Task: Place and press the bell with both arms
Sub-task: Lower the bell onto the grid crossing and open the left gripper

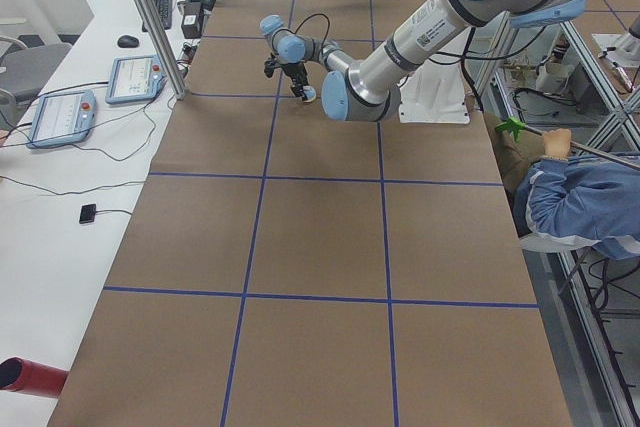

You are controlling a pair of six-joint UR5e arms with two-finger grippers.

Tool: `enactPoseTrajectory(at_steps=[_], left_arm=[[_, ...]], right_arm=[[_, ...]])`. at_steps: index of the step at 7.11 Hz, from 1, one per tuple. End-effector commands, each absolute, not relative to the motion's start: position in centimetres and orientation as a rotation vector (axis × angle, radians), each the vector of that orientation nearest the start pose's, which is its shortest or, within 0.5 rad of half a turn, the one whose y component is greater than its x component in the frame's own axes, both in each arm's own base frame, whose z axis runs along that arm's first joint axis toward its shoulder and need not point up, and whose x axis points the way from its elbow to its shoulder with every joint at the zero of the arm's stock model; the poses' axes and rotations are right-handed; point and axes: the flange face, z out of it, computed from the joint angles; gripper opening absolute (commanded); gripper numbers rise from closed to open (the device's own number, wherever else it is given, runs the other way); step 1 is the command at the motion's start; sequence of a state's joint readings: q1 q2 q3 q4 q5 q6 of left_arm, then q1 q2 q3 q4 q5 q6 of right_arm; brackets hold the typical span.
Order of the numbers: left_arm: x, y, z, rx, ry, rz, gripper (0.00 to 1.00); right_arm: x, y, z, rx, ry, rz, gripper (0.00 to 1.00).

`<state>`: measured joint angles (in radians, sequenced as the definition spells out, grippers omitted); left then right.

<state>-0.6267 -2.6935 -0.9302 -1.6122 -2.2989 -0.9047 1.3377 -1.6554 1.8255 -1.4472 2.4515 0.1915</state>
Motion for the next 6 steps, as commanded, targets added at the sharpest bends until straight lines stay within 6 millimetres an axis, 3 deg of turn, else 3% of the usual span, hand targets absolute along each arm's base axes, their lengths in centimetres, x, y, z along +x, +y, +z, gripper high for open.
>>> enactPoseTrajectory(at_steps=[1, 4, 6], left_arm=[[65.39, -55.38, 17.90, -0.264, 0.830, 0.231, 0.41], [65.79, -54.98, 17.95, -0.259, 0.823, 0.229, 0.56], [66.22, -54.66, 17.99, -0.239, 0.823, 0.226, 0.77]], right_arm=[[-5.24, -46.50, 55.13, 0.085, -0.913, -0.168, 0.99], [-5.24, -46.57, 55.16, 0.084, -0.911, -0.167, 0.99], [-5.24, -46.57, 55.16, 0.084, -0.911, -0.167, 0.99]])
